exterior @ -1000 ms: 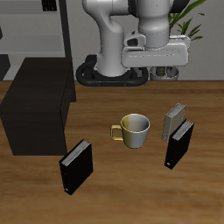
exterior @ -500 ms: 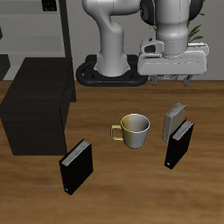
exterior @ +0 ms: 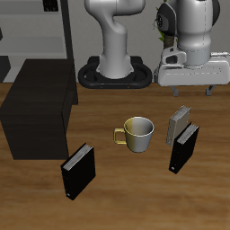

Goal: Place the left black book flat on top of the shelf

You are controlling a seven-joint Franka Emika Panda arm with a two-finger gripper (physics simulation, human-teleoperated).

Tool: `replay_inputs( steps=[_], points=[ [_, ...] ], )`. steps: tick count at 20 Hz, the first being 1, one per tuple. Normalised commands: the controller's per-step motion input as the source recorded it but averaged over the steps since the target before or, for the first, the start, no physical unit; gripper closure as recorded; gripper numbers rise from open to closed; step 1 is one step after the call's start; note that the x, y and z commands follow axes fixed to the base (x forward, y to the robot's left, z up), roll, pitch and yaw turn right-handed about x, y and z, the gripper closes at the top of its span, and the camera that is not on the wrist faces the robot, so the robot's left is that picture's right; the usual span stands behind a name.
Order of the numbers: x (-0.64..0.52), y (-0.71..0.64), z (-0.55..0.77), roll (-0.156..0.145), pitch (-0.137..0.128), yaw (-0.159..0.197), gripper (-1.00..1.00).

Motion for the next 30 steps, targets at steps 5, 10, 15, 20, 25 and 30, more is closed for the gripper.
replay_inputs(
  steps=[5,10,15,20,25,30],
  points=[
    [0.17,0.17,-0.19,0.033,-0.011,-0.038,-1.00],
    [0.16,0.04,-0.19,0.007,0.004,-0.012,-1.00],
    [0.12,-0.01,-0.26,-0.015,0.037,-0.006,-1.00],
    [0.10,-0.15,-0.29,-0.019,0.029,-0.017,-1.00],
    [0.12,-0.15,-0.19,-0.030,0.010,0.006,-1.00],
    [0.04,-0.09,-0.26,-0.001,0.034,-0.015,-1.00]
  ],
)
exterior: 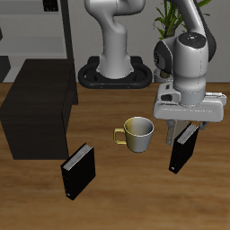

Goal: Place the left black book flat on top of the shelf

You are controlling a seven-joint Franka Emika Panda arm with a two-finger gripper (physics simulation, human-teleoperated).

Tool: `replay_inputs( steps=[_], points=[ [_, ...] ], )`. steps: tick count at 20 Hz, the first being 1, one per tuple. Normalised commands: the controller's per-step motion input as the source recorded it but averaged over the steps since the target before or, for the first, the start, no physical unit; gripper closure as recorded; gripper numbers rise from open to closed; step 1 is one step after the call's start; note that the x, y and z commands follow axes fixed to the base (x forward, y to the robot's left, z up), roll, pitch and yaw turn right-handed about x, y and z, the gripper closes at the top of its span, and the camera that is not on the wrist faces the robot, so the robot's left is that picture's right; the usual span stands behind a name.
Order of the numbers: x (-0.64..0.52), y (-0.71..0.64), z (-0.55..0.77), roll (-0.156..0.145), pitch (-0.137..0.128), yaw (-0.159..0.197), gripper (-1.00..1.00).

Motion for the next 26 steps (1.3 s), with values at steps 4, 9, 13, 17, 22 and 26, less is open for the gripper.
replay_inputs(
  steps=[4,9,13,17,22,26],
  points=[
    [0.10,-0.07,-0.37,0.008,0.062,-0.010,-1.00],
    [0.07,-0.11,-0.31,-0.020,0.050,-0.011,1.00],
    [0.03,-0.05,-0.12,-0.001,0.017,-0.002,1.00],
    [-0.04,0.00,0.00,0.013,0.005,0.013,1.00],
    [-0.12,-0.01,0.50,0.010,-0.063,0.010,1.00],
    [-0.20,-0.07,0.83,-0.004,-0.096,0.013,1.00]
  ],
)
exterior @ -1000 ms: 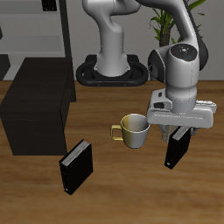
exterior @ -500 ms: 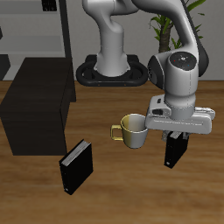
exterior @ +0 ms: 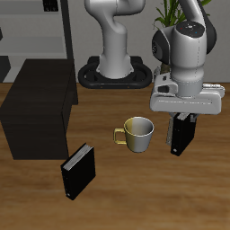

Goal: Place the left black book flat on top of the shelf

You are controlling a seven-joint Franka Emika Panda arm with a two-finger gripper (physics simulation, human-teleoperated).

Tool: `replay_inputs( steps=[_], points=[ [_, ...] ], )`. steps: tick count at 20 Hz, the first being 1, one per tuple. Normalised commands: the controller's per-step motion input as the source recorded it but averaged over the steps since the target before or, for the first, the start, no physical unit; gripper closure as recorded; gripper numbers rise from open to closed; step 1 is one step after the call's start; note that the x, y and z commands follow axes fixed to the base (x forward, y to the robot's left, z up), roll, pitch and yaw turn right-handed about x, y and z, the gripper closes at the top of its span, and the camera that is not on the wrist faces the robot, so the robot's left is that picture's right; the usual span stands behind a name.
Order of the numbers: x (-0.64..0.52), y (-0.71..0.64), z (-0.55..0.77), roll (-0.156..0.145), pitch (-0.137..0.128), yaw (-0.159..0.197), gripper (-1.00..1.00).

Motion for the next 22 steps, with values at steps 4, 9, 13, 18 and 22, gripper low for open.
replay_inputs(
  steps=[4,9,13,18,22],
  points=[
    [-0.26,-0.16,0.79,-0.009,-0.100,0.031,1.00],
    [-0.28,-0.24,0.75,-0.039,-0.092,0.069,1.00],
    [-0.34,-0.34,0.86,-0.031,-0.100,0.034,1.00],
    [-0.22,-0.39,0.49,-0.076,-0.048,0.086,1.00],
    [-0.15,-0.57,0.40,-0.104,-0.022,0.065,1.00]
  ],
)
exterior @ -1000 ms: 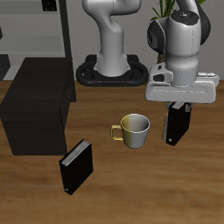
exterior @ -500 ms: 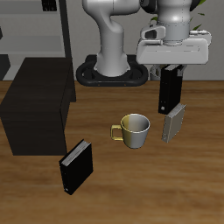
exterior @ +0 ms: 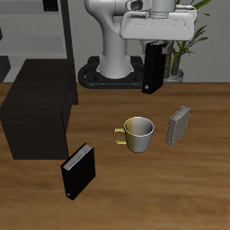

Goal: Place the left black book flat on top of the shelf

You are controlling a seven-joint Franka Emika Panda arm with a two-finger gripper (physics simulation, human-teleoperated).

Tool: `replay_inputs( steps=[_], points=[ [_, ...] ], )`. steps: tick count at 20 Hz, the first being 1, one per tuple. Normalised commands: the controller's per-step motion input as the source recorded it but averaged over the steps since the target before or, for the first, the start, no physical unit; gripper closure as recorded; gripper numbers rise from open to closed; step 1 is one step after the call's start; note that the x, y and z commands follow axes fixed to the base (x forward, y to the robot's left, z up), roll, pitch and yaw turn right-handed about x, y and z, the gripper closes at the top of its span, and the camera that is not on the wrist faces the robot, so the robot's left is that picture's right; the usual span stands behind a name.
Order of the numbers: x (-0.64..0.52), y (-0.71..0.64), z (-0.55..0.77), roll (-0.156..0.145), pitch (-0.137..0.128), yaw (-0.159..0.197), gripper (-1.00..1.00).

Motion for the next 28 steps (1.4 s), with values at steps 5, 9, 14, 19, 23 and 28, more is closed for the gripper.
replay_inputs(
  steps=[5,9,14,19,23,28],
  points=[
    [-0.09,-0.56,0.21,-0.098,-0.015,0.079,1.00],
    [0.01,-0.67,0.16,-0.126,-0.005,0.047,1.00],
    [0.01,-0.69,0.15,-0.129,-0.013,0.030,1.00],
    [0.06,-0.78,0.03,-0.134,-0.014,0.052,1.00],
    [0.06,-0.77,0.02,-0.142,0.004,0.018,1.00],
    [-0.01,-0.60,0.01,-0.103,-0.019,0.047,1.00]
  ],
)
